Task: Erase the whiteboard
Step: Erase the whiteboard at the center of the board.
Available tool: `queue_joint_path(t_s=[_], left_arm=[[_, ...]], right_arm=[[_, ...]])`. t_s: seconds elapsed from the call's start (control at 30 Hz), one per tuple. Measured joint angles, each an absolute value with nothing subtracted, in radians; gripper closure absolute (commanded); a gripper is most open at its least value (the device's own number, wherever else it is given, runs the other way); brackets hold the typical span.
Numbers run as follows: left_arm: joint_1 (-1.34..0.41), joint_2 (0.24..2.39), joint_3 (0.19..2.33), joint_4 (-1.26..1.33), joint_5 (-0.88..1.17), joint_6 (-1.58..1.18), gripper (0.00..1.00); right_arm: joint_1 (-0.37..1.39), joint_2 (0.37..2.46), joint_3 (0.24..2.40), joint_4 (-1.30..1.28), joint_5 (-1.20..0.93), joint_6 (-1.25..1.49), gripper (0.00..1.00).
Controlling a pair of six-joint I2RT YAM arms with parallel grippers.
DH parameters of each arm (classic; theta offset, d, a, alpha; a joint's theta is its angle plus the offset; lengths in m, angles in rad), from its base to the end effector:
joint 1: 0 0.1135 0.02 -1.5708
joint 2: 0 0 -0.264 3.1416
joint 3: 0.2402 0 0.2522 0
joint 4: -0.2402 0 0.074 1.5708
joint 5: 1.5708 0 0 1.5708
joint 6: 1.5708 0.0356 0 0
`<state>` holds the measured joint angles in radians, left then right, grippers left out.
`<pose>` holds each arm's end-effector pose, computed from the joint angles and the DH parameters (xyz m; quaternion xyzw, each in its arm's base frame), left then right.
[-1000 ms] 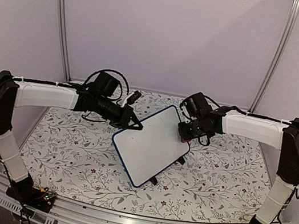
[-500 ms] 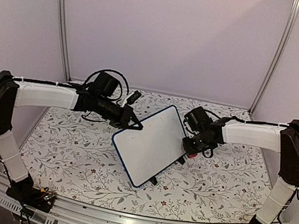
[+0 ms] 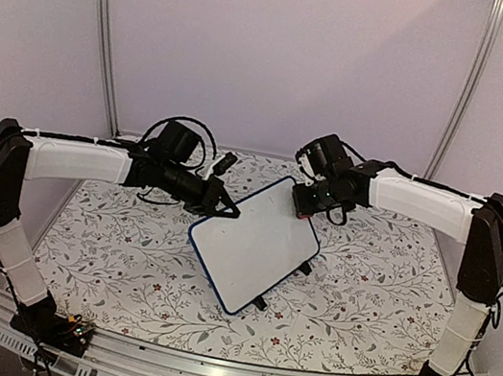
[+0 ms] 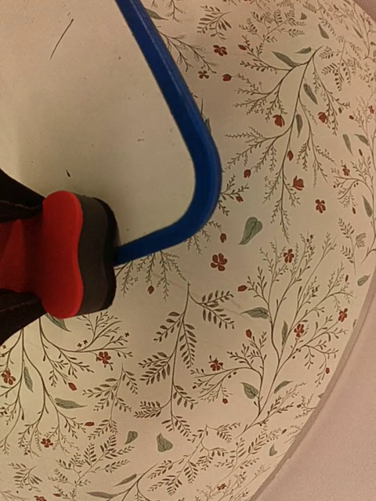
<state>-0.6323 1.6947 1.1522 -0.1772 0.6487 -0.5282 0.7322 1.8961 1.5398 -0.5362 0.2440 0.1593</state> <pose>0.2861 -0.2362 0.2329 0.1763 0.8553 -0.4573 0.1681 0.3203 0.2764 0.2499 -0.2256 0.9093 0.0388 0.3474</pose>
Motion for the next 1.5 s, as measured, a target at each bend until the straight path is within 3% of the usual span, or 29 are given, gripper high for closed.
queue_joint_path(t_s=[0.7, 1.13, 1.5], left_arm=[[-0.629, 1.695, 1.150, -0.178, 0.643, -0.539, 1.00], [-0.630, 1.695, 1.150, -0.173, 0.657, -0.531, 1.00], [-0.630, 1.695, 1.149, -0.176, 0.647, -0.533, 1.00]], right_arm=[[0.839, 1.842, 1.407, -0.446, 0.219, 0.104, 0.75], [0.745, 1.863, 1.458, -0.489, 0.280, 0.133, 0.75], [0.781, 1.902, 1.537, -0.493, 0.294, 0.088, 0.75]])
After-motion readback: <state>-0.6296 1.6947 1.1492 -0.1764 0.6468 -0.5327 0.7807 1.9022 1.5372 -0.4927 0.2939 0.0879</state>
